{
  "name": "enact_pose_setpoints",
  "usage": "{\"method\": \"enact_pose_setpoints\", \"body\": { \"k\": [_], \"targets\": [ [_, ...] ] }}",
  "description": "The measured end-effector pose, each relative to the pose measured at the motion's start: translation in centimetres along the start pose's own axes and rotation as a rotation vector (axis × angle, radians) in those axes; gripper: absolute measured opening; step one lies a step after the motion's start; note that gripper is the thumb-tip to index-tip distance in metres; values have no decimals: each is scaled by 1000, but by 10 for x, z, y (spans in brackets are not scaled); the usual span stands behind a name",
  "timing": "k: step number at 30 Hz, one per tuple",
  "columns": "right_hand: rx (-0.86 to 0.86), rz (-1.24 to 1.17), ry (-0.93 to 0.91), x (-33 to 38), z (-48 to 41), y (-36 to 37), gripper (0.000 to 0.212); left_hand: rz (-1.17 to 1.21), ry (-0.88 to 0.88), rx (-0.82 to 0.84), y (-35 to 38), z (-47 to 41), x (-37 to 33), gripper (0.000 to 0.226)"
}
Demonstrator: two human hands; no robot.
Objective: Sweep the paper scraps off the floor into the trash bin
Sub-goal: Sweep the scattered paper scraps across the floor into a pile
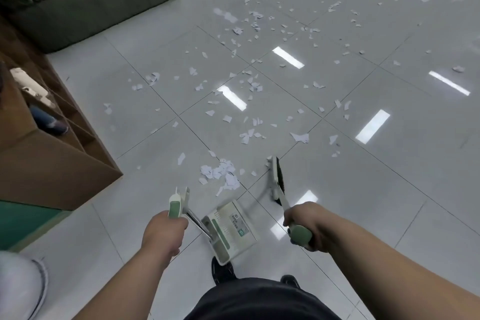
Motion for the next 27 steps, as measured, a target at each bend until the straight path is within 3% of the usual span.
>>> {"method": "enact_pose_setpoints", "body": {
  "k": [3, 8, 18, 24, 27],
  "targets": [
    [26, -155, 51, 40, 0, 33, 5, 4, -17, 7, -25, -19, 5, 9],
    [-22, -300, 109, 87, -3, 49, 17, -4, -38, -13, -73, -50, 19, 6],
    [-137, -278, 226, 74, 24, 78, 15, -99, -30, -78, -121, -77, 41, 8],
    [82, -442, 428, 98, 23, 142, 10, -75, -77, -110, -138, -78, 64, 5],
    [216, -638, 387, 119, 23, 175, 38, -39, -115, -121, -147, -77, 78, 6]
  ]
}}
Point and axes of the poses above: each hand's wrist, its own z-axis away from the middle knuckle, its own y-axis out of the palm, x = y × z, the point moved 1 cm from there along -z, towards the middle knuckle, and after that the axes turned 3 degrees about y, right-handed, at the moved point
